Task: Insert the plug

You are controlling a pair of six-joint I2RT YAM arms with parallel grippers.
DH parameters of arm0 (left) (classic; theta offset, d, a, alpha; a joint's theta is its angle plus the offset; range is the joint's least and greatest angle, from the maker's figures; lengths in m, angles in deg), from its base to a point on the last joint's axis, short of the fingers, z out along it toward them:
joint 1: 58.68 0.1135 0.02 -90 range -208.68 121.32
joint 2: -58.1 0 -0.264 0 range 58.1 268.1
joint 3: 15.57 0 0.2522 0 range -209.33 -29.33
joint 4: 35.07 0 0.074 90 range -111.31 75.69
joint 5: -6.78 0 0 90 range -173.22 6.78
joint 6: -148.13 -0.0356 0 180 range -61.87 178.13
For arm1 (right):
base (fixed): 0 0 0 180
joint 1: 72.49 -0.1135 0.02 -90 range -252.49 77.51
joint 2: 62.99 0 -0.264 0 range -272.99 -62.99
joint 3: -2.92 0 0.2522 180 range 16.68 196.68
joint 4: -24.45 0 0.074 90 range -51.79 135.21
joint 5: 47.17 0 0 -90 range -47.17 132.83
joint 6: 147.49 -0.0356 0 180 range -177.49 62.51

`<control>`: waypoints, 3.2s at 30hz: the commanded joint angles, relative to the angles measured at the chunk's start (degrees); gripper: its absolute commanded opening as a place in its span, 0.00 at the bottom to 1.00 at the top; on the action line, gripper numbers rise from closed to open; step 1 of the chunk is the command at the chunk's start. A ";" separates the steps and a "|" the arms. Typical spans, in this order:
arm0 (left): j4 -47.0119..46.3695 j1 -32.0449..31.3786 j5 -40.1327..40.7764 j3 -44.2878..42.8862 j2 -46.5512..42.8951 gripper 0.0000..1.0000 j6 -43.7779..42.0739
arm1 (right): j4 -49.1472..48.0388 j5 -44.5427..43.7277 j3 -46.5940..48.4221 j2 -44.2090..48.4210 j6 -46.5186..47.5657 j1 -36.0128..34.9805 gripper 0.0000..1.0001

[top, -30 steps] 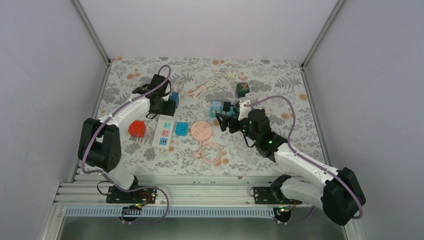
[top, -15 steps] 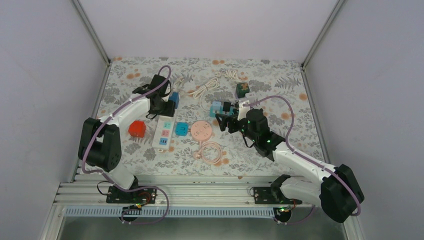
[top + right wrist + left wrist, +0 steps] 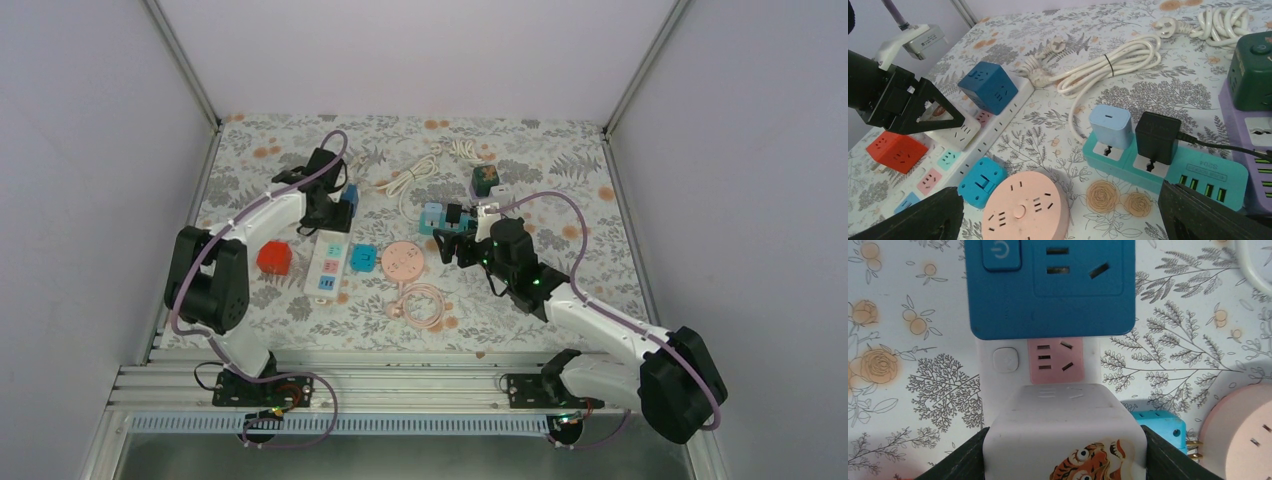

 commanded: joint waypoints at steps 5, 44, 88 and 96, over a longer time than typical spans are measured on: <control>-0.64 0.82 2.22 2.73 7.41 0.47 1.09 | 0.68 -3.10 0.85 -0.63 -1.48 0.38 1.00; -11.21 12.86 19.84 19.43 -21.08 1.00 19.26 | 3.13 0.45 4.27 -6.10 -6.22 1.00 1.00; -3.07 7.57 18.11 16.82 -19.87 0.47 16.50 | 0.27 6.28 3.80 -6.44 -8.88 1.24 1.00; -14.23 2.46 -10.24 12.46 -28.77 0.47 5.70 | -5.03 16.66 6.28 -4.36 -1.30 1.27 1.00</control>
